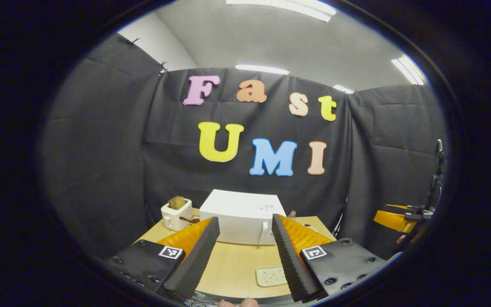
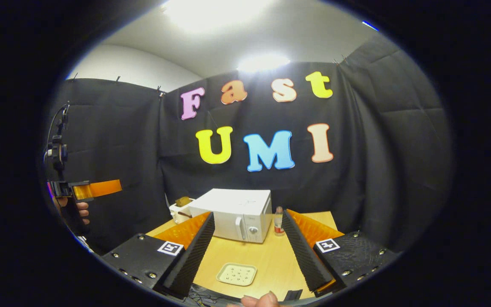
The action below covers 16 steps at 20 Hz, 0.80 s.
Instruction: Open the microwave oven with the left hand, put the food in, and close the microwave oven.
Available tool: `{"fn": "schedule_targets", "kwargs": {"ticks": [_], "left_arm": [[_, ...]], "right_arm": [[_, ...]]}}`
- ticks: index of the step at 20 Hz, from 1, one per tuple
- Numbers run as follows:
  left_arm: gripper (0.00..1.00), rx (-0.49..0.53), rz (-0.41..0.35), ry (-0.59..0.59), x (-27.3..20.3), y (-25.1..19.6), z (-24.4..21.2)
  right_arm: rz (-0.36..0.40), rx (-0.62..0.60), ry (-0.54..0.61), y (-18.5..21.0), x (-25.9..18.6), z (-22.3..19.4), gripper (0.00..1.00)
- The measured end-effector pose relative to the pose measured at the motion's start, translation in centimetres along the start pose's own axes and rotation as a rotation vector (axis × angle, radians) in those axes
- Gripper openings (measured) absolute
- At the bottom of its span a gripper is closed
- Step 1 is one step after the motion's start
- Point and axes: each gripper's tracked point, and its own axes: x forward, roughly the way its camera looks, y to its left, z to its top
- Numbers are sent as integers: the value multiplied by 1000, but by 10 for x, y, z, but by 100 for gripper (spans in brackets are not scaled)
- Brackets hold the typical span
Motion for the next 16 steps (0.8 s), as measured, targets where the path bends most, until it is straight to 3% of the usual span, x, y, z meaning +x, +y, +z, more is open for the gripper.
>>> {"fn": "schedule_targets", "kwargs": {"ticks": [3, 5, 10, 12, 13, 14, 16], "left_arm": [[80, 53, -7, -51, -27, 1, 22], [86, 56, -29, -55, -38, -2, 19], [82, -24, -54, -59, -48, 9, 11], [86, -46, -50, -54, -49, 22, 7], [81, -57, -47, -52, -50, 27, 6], [92, -66, -44, -48, -49, 33, 5], [86, -87, -36, -46, -48, 45, 4]], "right_arm": [[-59, -5, -66, 11, 4, 21, 97], [-57, 6, -62, 28, 12, 18, 97], [-55, 22, -34, 52, 23, 15, 97], [-49, 5, -39, 61, 28, 19, 96], [-46, -5, -43, 65, 31, 21, 96], [-42, -13, -45, 69, 33, 23, 97], [-25, -22, -48, 79, 38, 24, 97]]}}
